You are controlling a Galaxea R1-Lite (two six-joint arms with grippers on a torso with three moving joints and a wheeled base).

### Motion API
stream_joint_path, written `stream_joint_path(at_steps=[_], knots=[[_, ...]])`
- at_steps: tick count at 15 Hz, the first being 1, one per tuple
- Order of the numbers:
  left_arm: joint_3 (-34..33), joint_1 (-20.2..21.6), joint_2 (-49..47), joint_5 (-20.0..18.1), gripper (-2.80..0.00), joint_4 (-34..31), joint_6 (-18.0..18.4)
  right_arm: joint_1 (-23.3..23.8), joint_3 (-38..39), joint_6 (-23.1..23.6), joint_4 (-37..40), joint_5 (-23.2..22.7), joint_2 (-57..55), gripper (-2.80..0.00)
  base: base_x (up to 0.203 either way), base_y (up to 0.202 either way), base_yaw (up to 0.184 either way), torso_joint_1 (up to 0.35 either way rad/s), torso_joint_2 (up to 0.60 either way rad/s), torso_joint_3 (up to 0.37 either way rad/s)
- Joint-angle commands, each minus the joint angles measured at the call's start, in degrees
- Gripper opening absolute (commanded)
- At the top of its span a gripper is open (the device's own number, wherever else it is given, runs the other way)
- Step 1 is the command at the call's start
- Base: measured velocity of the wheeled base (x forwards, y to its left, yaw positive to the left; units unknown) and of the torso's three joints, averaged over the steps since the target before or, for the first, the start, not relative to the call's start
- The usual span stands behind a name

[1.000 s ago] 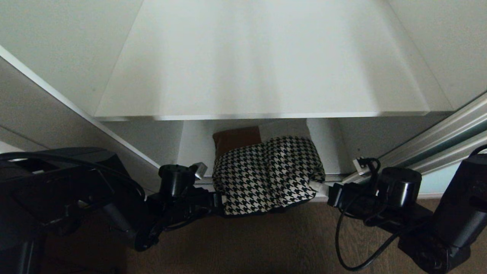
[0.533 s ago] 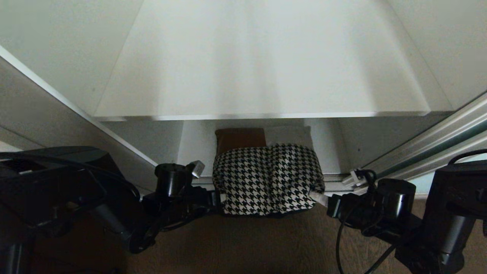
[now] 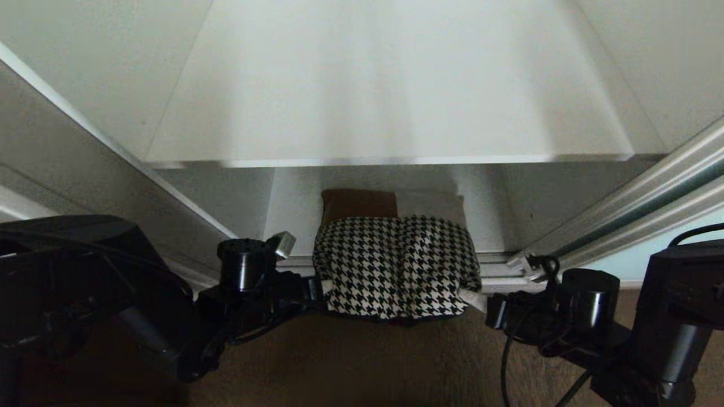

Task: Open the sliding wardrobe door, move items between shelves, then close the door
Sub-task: Place the pillow on the higher shelf

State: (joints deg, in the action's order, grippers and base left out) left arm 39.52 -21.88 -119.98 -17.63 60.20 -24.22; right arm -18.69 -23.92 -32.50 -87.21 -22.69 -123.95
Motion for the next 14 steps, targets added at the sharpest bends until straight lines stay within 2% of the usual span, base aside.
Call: stream_joint_path(at_steps=[1,14], knots=[[-0.06,0.09,0.36,-0.06,-2.8,0.45,-0.3,-0.19,0.1,-0.19,-0.45,-0.21,0.46,-2.8,-0.199,0.0,-0.001,0.0,0.0,0.0],[-0.41,0.26,0.71,1.16,-2.8,1.39,-0.4,-0.65,0.36,-0.19,-0.45,-0.16,1.0,-2.8,-0.196,0.0,0.0,0.001,0.0,0.001]])
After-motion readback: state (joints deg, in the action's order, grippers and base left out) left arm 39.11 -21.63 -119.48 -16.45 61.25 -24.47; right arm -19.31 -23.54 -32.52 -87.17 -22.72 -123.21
